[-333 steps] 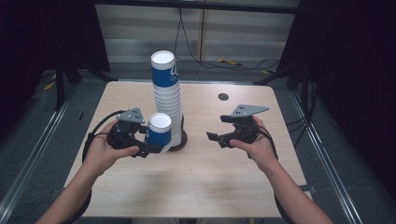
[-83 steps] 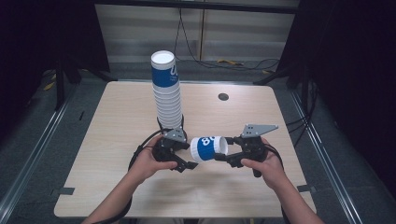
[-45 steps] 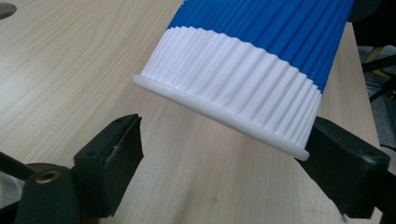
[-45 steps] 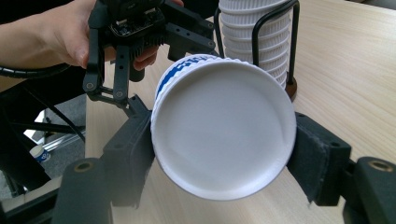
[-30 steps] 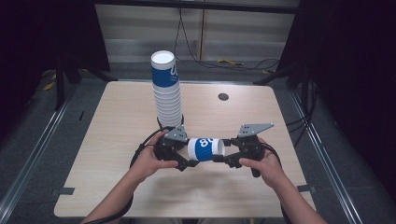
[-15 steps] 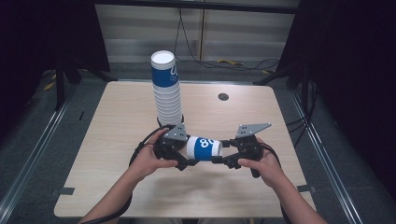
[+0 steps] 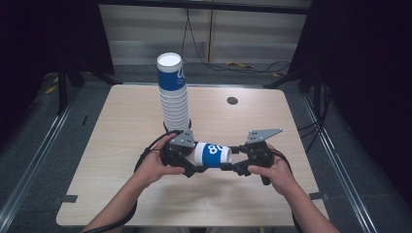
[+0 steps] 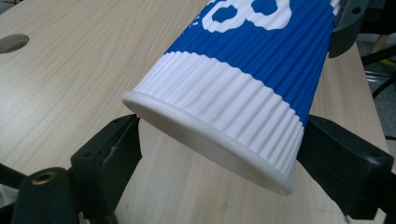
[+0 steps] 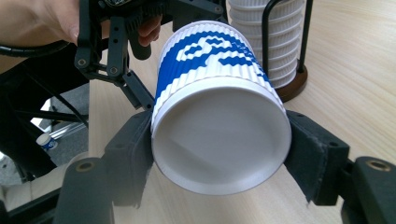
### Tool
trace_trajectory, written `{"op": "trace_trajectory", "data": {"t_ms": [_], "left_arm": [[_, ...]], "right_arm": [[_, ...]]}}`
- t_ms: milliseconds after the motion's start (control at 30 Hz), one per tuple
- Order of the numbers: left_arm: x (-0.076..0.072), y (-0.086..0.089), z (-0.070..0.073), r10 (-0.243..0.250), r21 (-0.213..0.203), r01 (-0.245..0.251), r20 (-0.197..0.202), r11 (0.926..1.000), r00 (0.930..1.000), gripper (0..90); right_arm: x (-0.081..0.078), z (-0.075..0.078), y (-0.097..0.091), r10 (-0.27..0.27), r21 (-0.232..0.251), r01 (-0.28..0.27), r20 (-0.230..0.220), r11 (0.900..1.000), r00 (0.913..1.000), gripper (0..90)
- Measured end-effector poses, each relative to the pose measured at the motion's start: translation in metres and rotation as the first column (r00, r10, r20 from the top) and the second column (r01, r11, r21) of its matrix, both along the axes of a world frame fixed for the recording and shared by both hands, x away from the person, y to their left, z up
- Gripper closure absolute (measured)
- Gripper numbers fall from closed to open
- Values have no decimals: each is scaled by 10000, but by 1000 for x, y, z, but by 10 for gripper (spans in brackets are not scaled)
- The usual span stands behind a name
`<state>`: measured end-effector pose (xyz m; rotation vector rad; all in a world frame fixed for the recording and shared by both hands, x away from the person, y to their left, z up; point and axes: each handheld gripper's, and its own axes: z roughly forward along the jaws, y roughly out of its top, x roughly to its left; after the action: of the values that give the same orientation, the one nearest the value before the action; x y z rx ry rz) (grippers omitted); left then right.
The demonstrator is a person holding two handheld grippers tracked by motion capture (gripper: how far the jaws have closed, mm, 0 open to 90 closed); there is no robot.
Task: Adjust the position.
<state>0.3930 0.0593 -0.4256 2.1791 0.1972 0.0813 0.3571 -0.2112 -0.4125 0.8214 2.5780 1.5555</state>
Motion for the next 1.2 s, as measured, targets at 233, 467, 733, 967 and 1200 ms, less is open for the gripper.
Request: {"op": "trace_trajectory", "data": {"t_ms": [233, 467, 733, 967, 1200], "left_arm": [[0, -1, 1, 28, 109, -28, 6, 9999, 10000, 118], [1, -1, 1, 36, 85, -36, 10, 10000, 10000, 100], [0, -5, 2, -78, 150, 77, 30, 9999, 10000, 56], [0, -3, 2, -152, 133, 153, -87, 9998, 9998, 75], [-1, -1, 5, -30, 179, 33, -172, 9998, 9998, 91]], "right_arm": [[0, -1, 2, 14, -27, -14, -26, 10000, 10000, 296], [1, -1, 3, 55, -75, -56, -133, 10000, 9999, 296], [1, -3, 6, 229, -182, -232, -166, 9996, 9996, 296], [1, -3, 5, 282, -63, -284, -159, 9996, 9995, 296], [2, -2, 6, 282, 100, -281, -80, 9996, 9996, 294]]}}
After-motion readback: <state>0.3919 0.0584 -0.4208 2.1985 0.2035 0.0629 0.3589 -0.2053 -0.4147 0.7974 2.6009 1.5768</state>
